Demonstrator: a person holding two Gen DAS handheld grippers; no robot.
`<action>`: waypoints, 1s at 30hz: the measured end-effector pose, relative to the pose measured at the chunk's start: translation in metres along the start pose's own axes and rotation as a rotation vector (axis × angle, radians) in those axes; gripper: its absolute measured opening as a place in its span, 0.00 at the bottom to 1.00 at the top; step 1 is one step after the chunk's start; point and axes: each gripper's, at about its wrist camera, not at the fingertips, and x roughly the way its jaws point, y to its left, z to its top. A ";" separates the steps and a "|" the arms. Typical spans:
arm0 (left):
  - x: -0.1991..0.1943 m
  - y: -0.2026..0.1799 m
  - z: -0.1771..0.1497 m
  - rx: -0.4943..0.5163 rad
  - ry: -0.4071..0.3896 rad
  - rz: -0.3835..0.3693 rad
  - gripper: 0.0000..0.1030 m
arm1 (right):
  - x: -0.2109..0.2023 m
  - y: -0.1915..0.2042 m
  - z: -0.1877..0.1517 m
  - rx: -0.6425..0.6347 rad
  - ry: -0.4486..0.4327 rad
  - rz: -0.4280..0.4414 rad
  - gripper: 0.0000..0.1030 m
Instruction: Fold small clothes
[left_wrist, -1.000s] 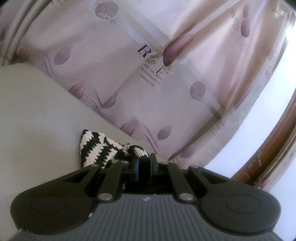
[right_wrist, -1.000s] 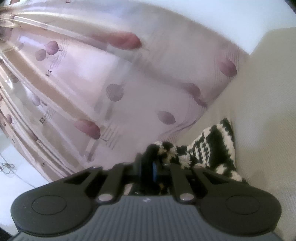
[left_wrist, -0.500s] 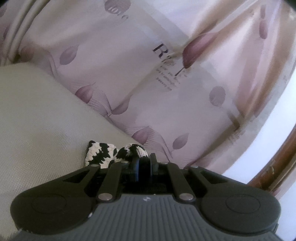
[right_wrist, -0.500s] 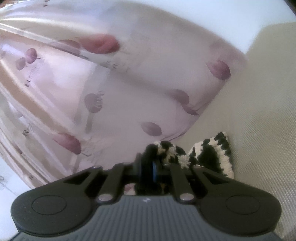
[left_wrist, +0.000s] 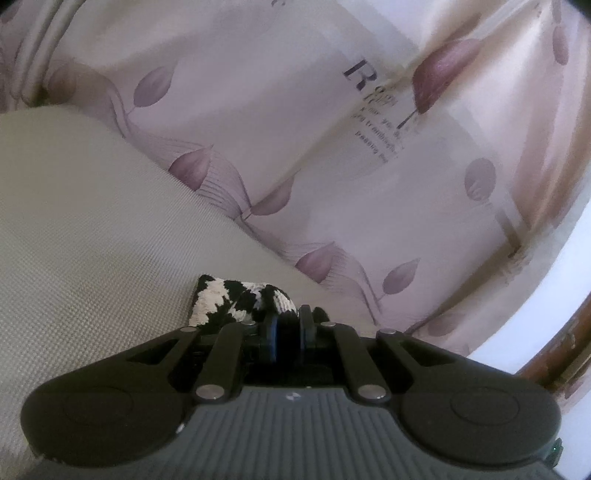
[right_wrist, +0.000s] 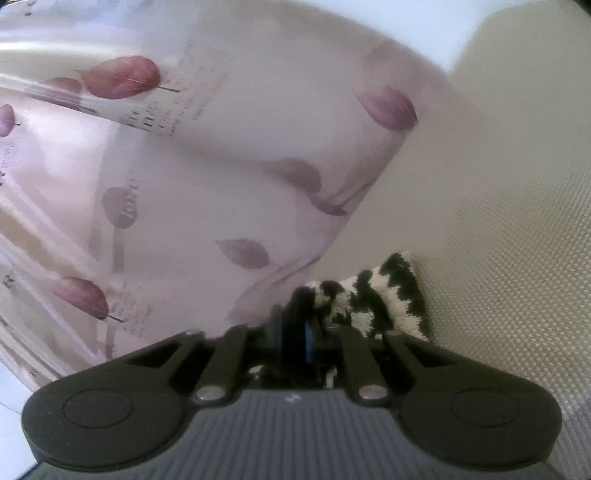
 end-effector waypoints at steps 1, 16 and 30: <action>0.004 0.002 -0.001 -0.001 0.003 0.007 0.10 | 0.003 -0.003 0.000 0.005 0.001 -0.010 0.11; -0.001 0.021 0.006 -0.065 -0.119 0.060 0.77 | 0.016 -0.028 -0.006 0.129 -0.050 0.037 0.42; -0.024 0.035 -0.016 0.061 -0.013 0.112 0.78 | 0.014 0.039 -0.035 -0.347 0.098 -0.082 0.67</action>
